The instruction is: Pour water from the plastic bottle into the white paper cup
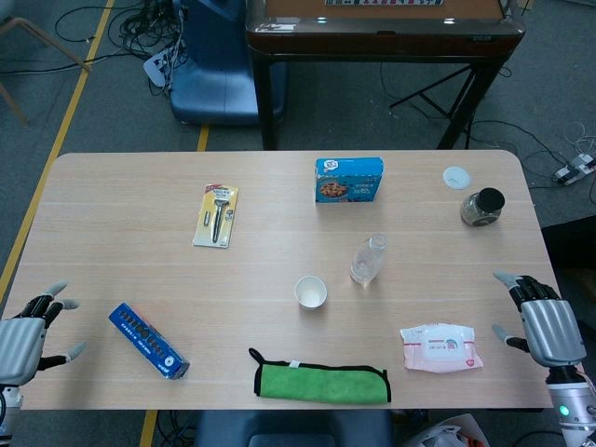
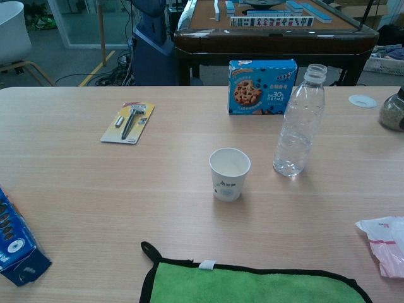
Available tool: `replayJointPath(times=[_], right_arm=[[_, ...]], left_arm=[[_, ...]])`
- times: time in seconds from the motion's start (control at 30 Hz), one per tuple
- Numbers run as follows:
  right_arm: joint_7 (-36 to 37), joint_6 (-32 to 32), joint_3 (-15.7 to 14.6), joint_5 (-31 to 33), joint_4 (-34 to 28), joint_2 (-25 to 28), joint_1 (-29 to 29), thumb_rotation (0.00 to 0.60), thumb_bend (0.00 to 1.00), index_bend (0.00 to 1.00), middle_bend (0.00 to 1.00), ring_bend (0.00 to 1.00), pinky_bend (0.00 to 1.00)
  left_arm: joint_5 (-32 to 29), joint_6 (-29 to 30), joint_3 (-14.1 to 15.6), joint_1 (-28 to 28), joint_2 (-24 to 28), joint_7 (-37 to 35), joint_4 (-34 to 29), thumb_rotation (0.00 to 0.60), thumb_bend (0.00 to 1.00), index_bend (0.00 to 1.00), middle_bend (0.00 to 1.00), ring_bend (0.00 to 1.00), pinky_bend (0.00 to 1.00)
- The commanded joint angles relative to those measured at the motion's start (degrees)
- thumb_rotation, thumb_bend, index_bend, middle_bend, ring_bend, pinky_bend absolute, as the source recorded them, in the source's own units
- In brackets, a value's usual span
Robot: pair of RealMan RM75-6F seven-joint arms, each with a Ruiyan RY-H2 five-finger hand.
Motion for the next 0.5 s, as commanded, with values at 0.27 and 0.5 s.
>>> replayJointPath(times=[0.27, 0.5], right_arm=[[0.5, -1.5, 0.2, 1.0, 0.3, -0.3, 0.7, 0.6, 0.03, 0.23, 0.29, 0.23, 0.35], [3.3, -3.0, 1.1, 1.6, 2.4, -2.0, 2.0, 0.6, 0.03, 0.23, 0.29, 0.23, 0.35]], left_arm=[[-0.3, -0.2, 0.0, 0.1, 0.3, -0.5, -0.4, 0.6, 0.11, 0.37, 0.19, 0.26, 0.54], [0.6, 0.0, 0.5, 0.3, 0.8, -0.9, -0.8, 0.6, 0.11, 0.37, 0.22, 0.28, 0.55]])
